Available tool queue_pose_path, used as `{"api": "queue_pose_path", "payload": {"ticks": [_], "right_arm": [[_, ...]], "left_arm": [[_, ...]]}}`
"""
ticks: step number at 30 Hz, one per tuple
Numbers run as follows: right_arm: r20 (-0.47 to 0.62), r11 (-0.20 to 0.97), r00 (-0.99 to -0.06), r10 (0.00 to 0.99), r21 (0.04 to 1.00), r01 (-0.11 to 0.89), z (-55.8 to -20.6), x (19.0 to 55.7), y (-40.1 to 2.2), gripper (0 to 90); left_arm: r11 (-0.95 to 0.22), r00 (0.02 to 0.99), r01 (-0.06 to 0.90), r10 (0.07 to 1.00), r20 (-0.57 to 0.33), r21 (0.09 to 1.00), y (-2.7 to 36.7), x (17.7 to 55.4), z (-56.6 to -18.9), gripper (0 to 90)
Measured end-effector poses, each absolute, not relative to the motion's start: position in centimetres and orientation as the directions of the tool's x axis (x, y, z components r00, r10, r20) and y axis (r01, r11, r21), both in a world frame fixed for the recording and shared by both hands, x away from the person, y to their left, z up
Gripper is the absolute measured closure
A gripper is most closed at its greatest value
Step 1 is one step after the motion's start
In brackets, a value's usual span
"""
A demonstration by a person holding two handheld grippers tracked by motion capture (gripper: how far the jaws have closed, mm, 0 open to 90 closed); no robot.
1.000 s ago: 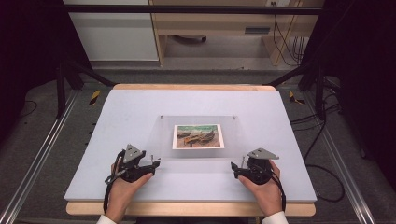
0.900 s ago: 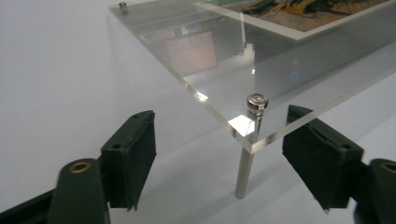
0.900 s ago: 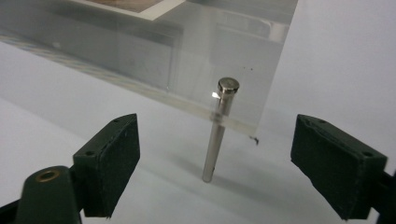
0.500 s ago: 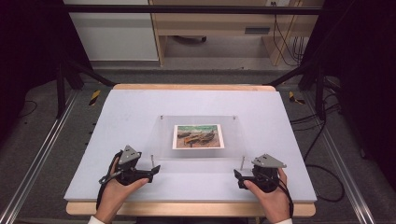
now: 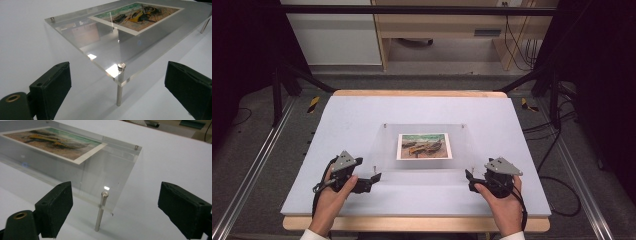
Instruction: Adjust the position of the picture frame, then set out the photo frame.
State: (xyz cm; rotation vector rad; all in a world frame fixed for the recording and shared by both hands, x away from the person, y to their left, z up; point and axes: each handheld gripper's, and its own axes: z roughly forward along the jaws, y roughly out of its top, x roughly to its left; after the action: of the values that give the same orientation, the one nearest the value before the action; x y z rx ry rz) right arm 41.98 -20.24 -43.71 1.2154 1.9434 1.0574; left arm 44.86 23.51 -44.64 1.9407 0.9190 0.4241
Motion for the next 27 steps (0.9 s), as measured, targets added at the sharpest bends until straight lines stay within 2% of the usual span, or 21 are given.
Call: {"api": "queue_pose_path", "payload": {"ticks": [7, 15, 21, 27], "right_arm": [[-0.099, 0.281, -0.399, 0.912, 0.859, 0.428, -43.0, 43.8, -19.3, 13.0], [-0.086, 0.302, -0.434, 0.897, 0.836, 0.459, -42.6, 46.5, -18.4, 13.6], [-0.005, 0.262, -0.466, 0.885, 0.832, 0.489, -42.9, 48.3, -18.4, 13.0], [0.051, 0.235, -0.48, 0.876, 0.824, 0.516, -43.5, 48.2, -18.7, 12.7]], "left_arm": [[-0.296, 0.664, 0.42, 0.744, -0.069, 0.858, 22.3, 46.5, -43.7, 6.4], [-0.285, 0.65, 0.468, 0.753, -0.107, 0.837, 21.5, 49.3, -43.6, 6.1], [-0.238, 0.621, 0.529, 0.762, -0.181, 0.814, 21.9, 49.7, -44.6, 6.3], [-0.176, 0.586, 0.556, 0.776, -0.233, 0.813, 21.8, 49.6, -45.5, 7.2]]}}
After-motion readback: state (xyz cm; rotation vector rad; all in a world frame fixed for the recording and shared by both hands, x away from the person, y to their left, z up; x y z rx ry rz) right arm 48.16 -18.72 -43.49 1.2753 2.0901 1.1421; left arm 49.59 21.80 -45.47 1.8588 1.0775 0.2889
